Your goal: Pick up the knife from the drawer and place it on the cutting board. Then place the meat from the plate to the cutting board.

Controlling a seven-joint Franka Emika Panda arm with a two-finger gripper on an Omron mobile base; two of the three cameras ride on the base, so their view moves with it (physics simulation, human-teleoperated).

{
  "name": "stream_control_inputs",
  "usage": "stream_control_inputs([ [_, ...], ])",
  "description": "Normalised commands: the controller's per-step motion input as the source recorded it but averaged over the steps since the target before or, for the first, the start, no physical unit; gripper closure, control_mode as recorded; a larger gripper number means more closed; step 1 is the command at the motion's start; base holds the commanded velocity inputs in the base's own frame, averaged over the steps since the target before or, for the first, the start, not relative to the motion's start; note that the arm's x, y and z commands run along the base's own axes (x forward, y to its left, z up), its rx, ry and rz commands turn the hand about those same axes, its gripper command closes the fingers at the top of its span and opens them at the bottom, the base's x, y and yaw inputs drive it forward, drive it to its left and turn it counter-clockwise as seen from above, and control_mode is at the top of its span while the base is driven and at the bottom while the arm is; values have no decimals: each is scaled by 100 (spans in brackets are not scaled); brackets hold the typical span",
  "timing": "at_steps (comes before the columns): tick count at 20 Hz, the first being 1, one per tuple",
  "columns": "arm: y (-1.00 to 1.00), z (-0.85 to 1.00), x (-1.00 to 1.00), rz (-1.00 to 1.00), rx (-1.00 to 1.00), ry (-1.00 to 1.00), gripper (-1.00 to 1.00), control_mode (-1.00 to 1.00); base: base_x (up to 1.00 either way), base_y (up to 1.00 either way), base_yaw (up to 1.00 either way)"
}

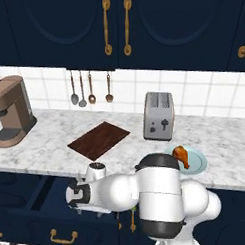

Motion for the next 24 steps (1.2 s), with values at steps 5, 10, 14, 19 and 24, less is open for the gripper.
stream_control_inputs([
  [5,100,-34,-75,7,0,15,-100,-100,0,0,0],
  [10,100,-30,-80,12,0,29,-100,-100,0,0,0],
  [14,100,-26,-100,16,0,32,-100,-100,0,0,0],
  [19,100,-5,-100,16,0,34,-100,-100,0,0,0],
  [24,89,-13,-86,13,2,25,-100,-100,0,0,0],
])
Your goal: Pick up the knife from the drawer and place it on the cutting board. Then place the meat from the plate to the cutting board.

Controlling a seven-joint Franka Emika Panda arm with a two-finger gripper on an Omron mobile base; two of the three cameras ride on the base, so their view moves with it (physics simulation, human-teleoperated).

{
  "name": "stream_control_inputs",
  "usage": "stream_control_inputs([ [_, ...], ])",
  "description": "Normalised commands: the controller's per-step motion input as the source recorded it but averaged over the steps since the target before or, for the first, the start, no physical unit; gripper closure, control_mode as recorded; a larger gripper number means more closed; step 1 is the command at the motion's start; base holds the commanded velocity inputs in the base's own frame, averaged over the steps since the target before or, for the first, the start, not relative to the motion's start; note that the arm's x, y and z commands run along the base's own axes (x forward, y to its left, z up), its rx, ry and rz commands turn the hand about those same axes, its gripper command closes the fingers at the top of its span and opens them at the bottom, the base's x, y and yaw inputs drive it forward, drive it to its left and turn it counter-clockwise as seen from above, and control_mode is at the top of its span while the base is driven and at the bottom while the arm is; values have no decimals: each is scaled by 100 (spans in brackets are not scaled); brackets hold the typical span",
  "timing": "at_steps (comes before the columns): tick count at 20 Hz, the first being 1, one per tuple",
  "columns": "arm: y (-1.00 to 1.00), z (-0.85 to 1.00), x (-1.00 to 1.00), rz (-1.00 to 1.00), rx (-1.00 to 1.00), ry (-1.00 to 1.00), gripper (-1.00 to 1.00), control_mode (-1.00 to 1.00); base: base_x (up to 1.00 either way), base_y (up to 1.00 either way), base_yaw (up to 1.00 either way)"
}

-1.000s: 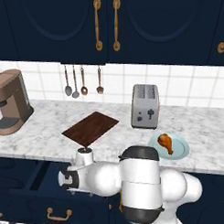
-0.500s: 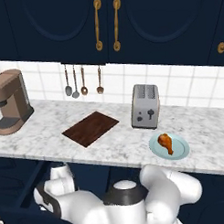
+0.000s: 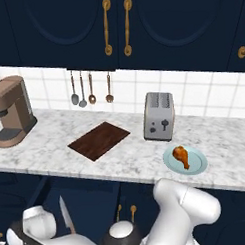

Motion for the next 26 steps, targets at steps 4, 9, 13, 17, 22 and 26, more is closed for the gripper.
stream_control_inputs([
  [4,-46,3,88,9,0,-1,-100,-100,0,0,0],
  [9,-75,0,91,16,-4,-31,-100,-100,0,0,0],
  [13,-51,10,14,2,-2,-20,-100,-100,0,0,0],
  [17,-30,2,5,0,0,-18,-100,-100,0,0,0],
  [22,-28,33,-19,2,0,-32,-100,-100,0,0,0],
  [26,-50,41,-19,0,0,-23,-100,-100,0,0,0],
])
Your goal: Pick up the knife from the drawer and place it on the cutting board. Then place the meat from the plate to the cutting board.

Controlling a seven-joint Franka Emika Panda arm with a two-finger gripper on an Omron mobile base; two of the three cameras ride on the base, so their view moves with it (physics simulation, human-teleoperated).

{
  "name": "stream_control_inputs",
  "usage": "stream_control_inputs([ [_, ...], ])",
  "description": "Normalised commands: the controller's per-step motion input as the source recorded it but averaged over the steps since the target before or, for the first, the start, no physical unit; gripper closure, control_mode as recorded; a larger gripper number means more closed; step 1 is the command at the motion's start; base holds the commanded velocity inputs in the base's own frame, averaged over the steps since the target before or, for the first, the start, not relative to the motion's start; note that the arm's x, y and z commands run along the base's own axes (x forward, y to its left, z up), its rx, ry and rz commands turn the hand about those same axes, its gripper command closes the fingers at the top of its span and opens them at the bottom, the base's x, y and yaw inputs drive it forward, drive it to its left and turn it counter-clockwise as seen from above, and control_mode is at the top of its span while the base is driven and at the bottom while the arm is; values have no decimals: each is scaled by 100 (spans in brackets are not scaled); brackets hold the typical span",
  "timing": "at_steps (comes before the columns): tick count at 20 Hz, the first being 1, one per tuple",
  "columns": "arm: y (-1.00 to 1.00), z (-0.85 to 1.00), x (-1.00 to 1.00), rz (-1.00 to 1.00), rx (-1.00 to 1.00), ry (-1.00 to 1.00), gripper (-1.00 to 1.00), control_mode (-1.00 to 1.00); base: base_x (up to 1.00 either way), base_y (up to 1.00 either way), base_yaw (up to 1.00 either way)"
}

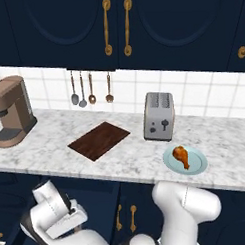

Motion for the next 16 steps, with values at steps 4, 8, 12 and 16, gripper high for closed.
stream_control_inputs([
  [4,-44,-2,28,-4,0,-5,-100,-100,0,0,0],
  [8,2,-28,74,-7,0,0,-100,-100,0,0,0],
  [12,29,-45,29,-1,0,0,-100,-100,0,0,0],
  [16,45,-44,8,-1,0,0,-100,-100,0,0,0],
])
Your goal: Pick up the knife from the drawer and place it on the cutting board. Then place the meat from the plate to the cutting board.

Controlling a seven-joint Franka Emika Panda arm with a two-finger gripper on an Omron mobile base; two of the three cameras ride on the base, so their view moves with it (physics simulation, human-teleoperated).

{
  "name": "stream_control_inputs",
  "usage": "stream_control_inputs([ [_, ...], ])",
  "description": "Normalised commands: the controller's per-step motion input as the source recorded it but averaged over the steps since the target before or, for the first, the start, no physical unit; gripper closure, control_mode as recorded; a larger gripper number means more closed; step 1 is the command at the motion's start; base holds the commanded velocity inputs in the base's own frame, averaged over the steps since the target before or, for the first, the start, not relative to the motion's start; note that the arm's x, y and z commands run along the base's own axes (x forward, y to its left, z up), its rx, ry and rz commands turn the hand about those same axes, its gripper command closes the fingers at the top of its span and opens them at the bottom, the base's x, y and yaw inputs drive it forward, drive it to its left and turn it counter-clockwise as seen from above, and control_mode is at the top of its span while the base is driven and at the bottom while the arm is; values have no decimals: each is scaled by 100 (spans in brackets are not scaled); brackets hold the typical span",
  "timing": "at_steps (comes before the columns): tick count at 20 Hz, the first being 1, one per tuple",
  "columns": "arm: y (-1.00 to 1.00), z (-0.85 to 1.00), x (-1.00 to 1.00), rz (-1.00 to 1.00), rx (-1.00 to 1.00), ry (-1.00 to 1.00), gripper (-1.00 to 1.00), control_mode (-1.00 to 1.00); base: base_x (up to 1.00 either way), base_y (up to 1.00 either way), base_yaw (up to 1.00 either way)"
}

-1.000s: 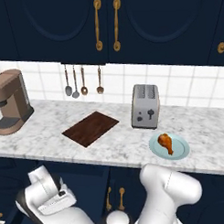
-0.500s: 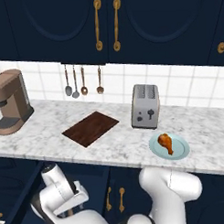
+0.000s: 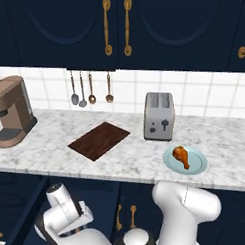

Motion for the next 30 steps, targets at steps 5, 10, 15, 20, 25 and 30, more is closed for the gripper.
stream_control_inputs([
  [5,26,-59,3,0,0,0,-100,-100,0,0,0],
  [10,17,-44,-7,0,8,-2,100,-100,0,0,0],
  [15,8,-8,-31,0,11,-9,100,-100,0,0,0],
  [20,36,32,-28,-2,3,-2,100,-100,0,0,0],
  [25,24,85,-25,-4,0,0,100,-100,0,0,0],
  [30,30,80,-37,0,0,0,100,-100,0,0,0],
])
